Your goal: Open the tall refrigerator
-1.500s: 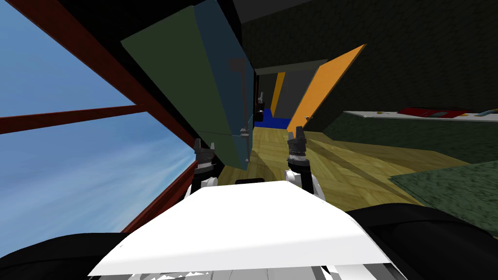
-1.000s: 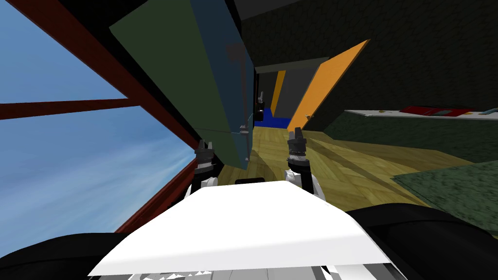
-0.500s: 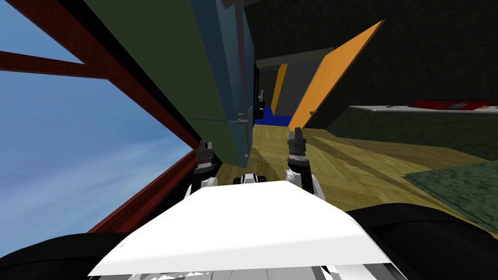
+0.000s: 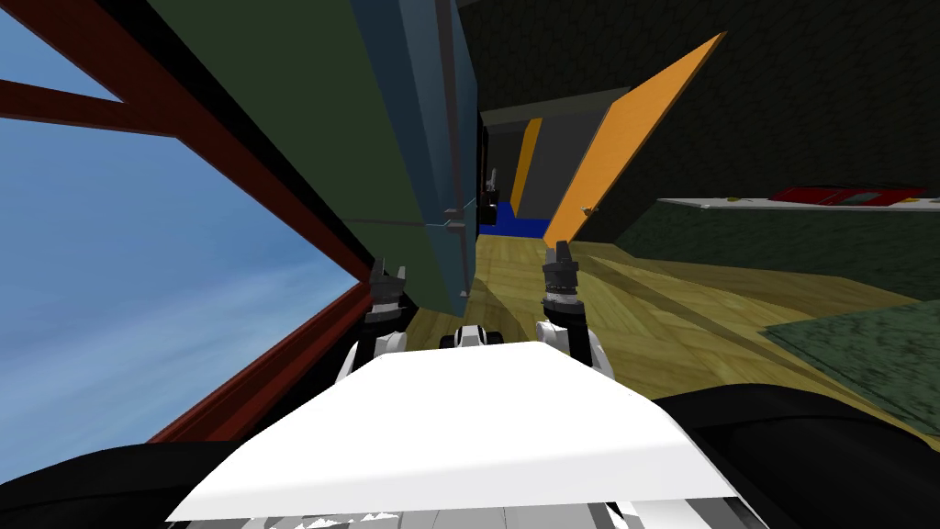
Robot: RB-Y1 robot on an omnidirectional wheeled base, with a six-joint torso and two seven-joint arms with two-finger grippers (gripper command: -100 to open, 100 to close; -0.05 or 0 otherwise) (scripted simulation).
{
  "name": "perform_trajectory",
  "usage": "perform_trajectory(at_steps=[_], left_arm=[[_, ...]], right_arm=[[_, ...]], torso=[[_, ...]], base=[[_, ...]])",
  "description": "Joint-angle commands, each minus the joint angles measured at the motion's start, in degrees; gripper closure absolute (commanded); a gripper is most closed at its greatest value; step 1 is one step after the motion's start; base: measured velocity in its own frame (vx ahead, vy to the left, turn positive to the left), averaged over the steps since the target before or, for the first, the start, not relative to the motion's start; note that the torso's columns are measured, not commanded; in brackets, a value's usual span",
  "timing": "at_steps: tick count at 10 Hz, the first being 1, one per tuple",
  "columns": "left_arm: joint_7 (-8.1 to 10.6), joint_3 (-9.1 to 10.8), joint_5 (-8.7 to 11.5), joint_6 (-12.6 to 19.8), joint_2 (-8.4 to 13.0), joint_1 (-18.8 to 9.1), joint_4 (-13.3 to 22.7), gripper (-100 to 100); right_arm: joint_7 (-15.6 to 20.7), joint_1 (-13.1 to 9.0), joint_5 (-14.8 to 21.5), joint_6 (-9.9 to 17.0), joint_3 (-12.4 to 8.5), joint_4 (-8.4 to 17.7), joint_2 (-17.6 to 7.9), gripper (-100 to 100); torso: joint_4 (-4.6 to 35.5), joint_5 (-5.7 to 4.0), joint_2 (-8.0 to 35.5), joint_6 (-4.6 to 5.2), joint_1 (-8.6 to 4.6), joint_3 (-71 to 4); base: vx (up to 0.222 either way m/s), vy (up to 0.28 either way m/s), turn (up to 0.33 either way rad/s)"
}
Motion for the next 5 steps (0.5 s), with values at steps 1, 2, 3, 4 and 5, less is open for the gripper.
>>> perform_trajectory(at_steps=[1, 2, 3, 4, 5], left_arm=[[0.33, 0.37, 0.2, 4.1, 1.3, -2.0, -1.2, -100], [0.44, 0.50, 0.3, 5.8, 1.6, -2.8, -1.8, -100], [0.57, 0.63, 0.4, 7.5, 1.8, -3.7, -2.4, -100], [0.57, 0.63, 0.4, 8.0, 1.8, -3.7, -2.4, -100], [0.70, 0.78, 0.5, 10.0, 2.0, -4.6, -3.0, -100]], right_arm=[[0.0, 0.0, 0.0, 0.0, 0.0, 0.0, 0.0, 0], [0.0, 0.0, 0.0, 0.0, 0.0, 0.0, 0.0, 0], [0.0, 0.0, 0.0, 0.0, 0.0, 0.0, 0.0, 0], [0.0, 0.0, 0.0, 0.0, 0.0, 0.0, 0.0, 0], [0.0, 0.0, 0.0, 0.0, 0.0, 0.0, 0.0, 0]], torso=[[0.0, 0.00, 0.0, 0.00, 0.02, 0.0], [0.0, 0.00, 0.0, 0.00, 0.00, 0.0], [0.0, 0.00, 0.0, 0.00, -0.01, 0.0], [0.0, 0.00, 0.0, 0.00, -0.02, 0.0], [0.0, 0.01, 0.0, 0.00, 0.04, 0.0]], base=[[0.016, -0.029, -0.022], [0.014, -0.031, -0.016], [0.020, -0.037, -0.019], [0.016, -0.024, -0.008], [0.010, -0.018, -0.017]])
